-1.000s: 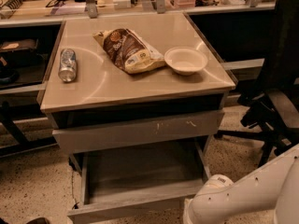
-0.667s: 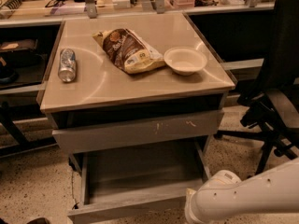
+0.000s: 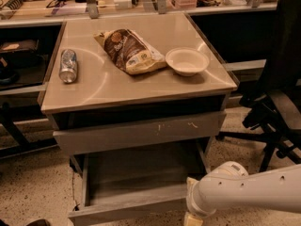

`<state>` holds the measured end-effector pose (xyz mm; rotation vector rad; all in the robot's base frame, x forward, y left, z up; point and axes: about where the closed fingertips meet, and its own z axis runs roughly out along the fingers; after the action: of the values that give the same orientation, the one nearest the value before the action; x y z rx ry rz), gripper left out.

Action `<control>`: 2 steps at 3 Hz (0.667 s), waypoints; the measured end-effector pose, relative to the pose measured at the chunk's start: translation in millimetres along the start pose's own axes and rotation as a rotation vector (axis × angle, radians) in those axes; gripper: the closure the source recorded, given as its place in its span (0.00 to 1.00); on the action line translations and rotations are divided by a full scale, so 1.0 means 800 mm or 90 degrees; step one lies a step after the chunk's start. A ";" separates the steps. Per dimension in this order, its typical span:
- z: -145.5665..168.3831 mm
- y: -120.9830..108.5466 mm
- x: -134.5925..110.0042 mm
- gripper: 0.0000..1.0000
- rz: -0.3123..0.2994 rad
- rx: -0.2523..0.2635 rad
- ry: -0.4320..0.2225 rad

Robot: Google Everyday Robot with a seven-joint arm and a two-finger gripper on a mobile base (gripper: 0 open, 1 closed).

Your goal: Open middle drawer

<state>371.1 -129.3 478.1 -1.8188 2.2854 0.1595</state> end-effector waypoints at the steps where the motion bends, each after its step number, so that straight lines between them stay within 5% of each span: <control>1: 0.021 0.005 -0.007 0.00 0.000 -0.019 -0.008; 2: 0.044 0.000 -0.027 0.00 -0.006 -0.032 -0.020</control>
Offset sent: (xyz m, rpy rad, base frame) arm 0.0210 0.0532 -0.0500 0.0646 0.0521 0.0436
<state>379.0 -100.9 448.7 -1.8380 2.2706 0.2431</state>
